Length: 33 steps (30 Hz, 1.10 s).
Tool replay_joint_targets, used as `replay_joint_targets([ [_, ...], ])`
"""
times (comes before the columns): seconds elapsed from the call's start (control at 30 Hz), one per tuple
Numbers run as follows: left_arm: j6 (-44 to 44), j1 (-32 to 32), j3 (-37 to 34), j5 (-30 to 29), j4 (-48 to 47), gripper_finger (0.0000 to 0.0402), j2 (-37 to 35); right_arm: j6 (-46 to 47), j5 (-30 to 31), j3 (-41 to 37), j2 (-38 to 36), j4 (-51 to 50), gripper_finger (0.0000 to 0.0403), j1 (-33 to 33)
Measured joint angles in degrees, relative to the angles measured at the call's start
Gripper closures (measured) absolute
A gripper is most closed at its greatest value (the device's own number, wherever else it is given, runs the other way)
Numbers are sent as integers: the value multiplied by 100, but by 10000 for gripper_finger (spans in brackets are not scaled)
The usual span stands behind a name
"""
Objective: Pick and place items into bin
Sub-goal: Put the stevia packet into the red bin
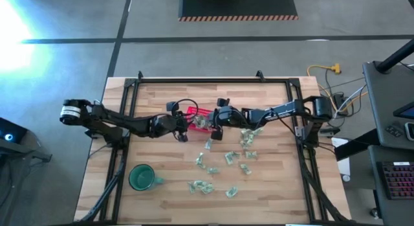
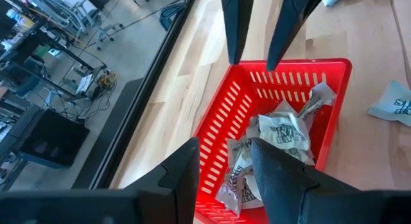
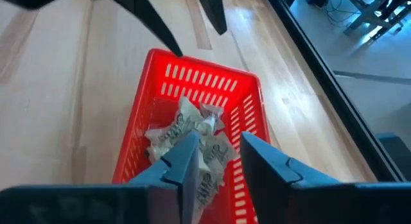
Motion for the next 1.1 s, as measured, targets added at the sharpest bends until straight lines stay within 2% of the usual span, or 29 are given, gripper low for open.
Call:
replay_joint_targets([
  [0.13,-45,-37,0,2,0,275,0,-20,13,-2,-197,-507,284,20],
  [0.3,-132,-62,0,46,3,275,0,305,9,-2,-614,-1931,282,27],
  [0.5,-133,-73,17,775,7,275,0,1039,-52,-41,-985,-3783,285,172],
  [0.77,-210,-109,43,2737,60,275,0,1315,-54,-564,-1209,-3830,303,396],
  [0.9,-575,-172,26,3660,57,275,0,1409,-47,-891,-1224,-3447,313,391],
  [1.0,-794,-264,22,4020,62,275,0,1318,-52,-1099,-1225,-3202,319,393],
  [1.1,-1025,-393,28,4052,143,275,80,1333,-52,-1196,-1226,-3172,324,393],
])
